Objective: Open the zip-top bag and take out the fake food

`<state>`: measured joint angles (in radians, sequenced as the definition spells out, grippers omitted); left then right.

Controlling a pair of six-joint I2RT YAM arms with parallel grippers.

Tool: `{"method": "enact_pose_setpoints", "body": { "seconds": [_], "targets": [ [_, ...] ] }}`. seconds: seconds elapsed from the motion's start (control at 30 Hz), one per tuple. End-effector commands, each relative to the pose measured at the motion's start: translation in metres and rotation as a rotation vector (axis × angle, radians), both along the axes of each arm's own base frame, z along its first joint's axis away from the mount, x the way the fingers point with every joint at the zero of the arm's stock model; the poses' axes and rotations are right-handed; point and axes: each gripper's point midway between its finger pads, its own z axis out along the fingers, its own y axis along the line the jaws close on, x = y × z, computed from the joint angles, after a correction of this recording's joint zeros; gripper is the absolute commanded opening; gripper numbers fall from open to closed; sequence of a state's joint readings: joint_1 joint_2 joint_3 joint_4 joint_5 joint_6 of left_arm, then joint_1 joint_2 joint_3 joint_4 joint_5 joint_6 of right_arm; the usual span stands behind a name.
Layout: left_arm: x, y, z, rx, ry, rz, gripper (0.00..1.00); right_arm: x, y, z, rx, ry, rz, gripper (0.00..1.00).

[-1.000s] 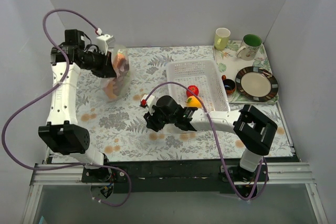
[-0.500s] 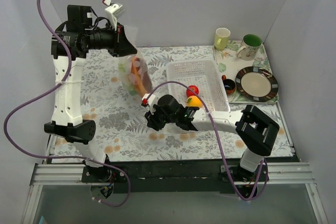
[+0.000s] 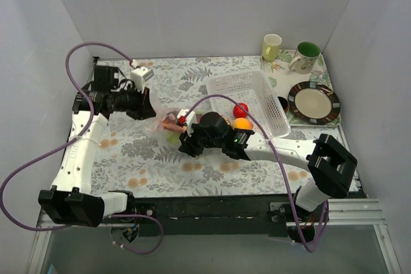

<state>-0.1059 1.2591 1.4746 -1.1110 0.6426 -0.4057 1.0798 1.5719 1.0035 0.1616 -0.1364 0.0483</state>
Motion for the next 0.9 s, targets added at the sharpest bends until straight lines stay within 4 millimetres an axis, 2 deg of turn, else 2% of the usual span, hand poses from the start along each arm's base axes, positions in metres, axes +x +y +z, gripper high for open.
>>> {"method": "enact_pose_setpoints", "body": {
  "seconds": [0.0,0.03,0.07,0.13,0.17,0.2,0.23,0.3,0.4,0.5,0.63,0.77,0.87],
  "targets": [
    [0.03,0.088,-0.085,0.275,-0.033,0.184,0.0,-0.004,0.005,0.035,0.088,-0.026,0.041,0.43],
    [0.033,0.104,-0.098,0.315,-0.034,0.184,0.0,-0.005,0.004,0.036,0.09,-0.028,0.04,0.43],
    [0.034,0.132,-0.119,0.341,-0.006,0.246,0.0,-0.005,0.003,0.039,0.098,-0.034,0.039,0.43],
    [0.039,0.161,-0.143,0.364,0.043,0.288,0.0,-0.004,0.001,0.043,0.105,-0.041,0.034,0.43],
    [0.042,0.185,-0.151,0.377,0.049,0.326,0.0,-0.005,0.0,0.045,0.107,-0.044,0.034,0.43],
    [0.044,0.196,-0.156,0.377,0.061,0.339,0.0,-0.003,-0.001,0.047,0.11,-0.049,0.027,0.43],
    [0.047,0.205,-0.173,0.376,0.107,0.34,0.0,-0.002,-0.001,0.049,0.113,-0.053,0.025,0.43],
    [0.056,0.224,-0.175,0.376,0.119,0.375,0.0,0.001,-0.003,0.053,0.116,-0.061,0.014,0.44],
    [0.057,0.22,-0.187,0.297,0.22,0.357,0.0,0.003,-0.003,0.059,0.119,-0.074,0.013,0.47],
    [0.058,0.203,-0.181,0.21,0.247,0.326,0.0,-0.001,-0.003,0.045,0.074,-0.052,0.037,0.55],
    [0.051,0.194,-0.187,0.22,0.244,0.314,0.0,-0.013,-0.005,0.026,0.047,-0.001,0.085,0.65],
    [0.041,0.191,-0.198,0.218,0.287,0.315,0.0,-0.026,-0.001,0.025,0.051,0.043,0.153,0.66],
    [0.039,0.188,-0.2,0.211,0.292,0.317,0.0,-0.047,0.0,0.02,0.022,0.078,0.246,0.65]
  ]
}}
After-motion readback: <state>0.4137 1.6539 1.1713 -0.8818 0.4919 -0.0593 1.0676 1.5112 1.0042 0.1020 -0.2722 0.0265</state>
